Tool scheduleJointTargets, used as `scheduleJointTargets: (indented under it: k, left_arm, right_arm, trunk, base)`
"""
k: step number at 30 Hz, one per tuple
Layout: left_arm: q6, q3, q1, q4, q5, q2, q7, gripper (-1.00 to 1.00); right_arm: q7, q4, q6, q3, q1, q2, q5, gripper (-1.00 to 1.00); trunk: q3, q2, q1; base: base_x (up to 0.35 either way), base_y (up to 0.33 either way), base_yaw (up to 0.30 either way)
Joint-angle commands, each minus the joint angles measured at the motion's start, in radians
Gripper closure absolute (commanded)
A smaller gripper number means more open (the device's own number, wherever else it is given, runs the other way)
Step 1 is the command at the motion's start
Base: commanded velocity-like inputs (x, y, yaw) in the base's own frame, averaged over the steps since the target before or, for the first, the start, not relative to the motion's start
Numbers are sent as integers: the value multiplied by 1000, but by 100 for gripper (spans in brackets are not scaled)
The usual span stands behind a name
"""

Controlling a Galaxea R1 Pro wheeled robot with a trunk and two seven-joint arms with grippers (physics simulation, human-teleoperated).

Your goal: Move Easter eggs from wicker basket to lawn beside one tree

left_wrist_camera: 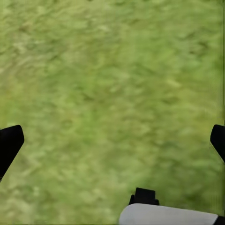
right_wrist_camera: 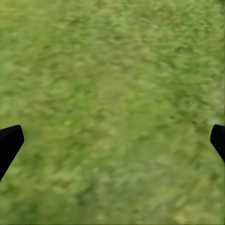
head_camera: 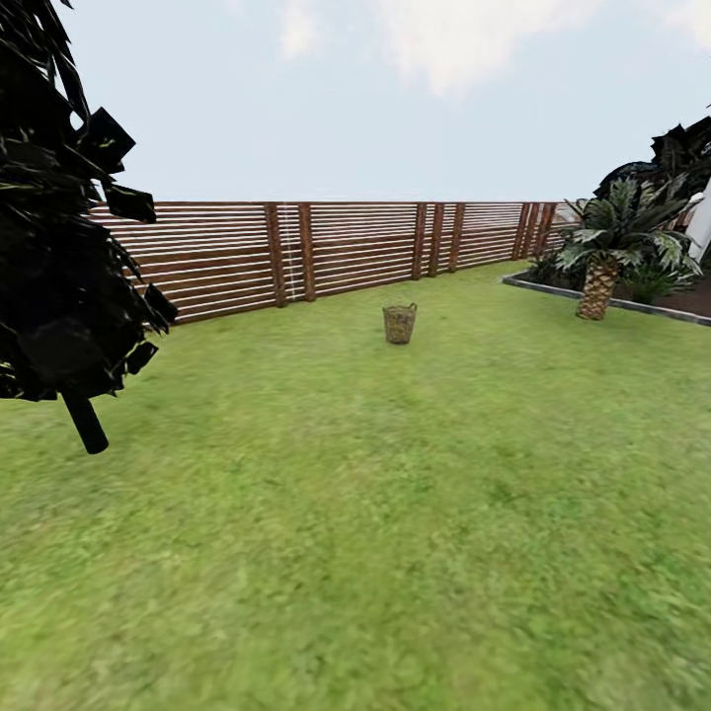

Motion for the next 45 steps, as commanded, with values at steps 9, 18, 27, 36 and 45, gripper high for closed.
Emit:
scheduleJointTargets:
  k: [9,18,27,36,45]
  left_arm:
    - [-3,-2,-1,1,-1,0,5,-100]
    - [-3,-2,-1,1,-1,0,5,-100]
    - [-3,-2,-1,1,-1,0,5,-100]
    - [-3,-2,-1,1,-1,0,5,-100]
    - [-2,-2,-1,1,-1,0,5,-100]
  right_arm:
    - [-3,0,-3,9,-1,0,-10,-100]
    - [-5,0,-3,9,-1,1,-10,-100]
    - [-5,0,-3,9,-1,1,-10,-100]
    - [-5,0,-3,9,-1,1,-10,-100]
    - [-5,0,-3,9,-1,1,-10,-100]
  trunk:
    - [-1,-1,1]
    - [-1,-1,1]
    - [-1,-1,1]
    - [-1,-1,1]
    - [-1,-1,1]
  base:
    - [335,-76,0]
    - [335,-76,0]
    - [335,-76,0]
    - [335,-76,0]
    - [335,-76,0]
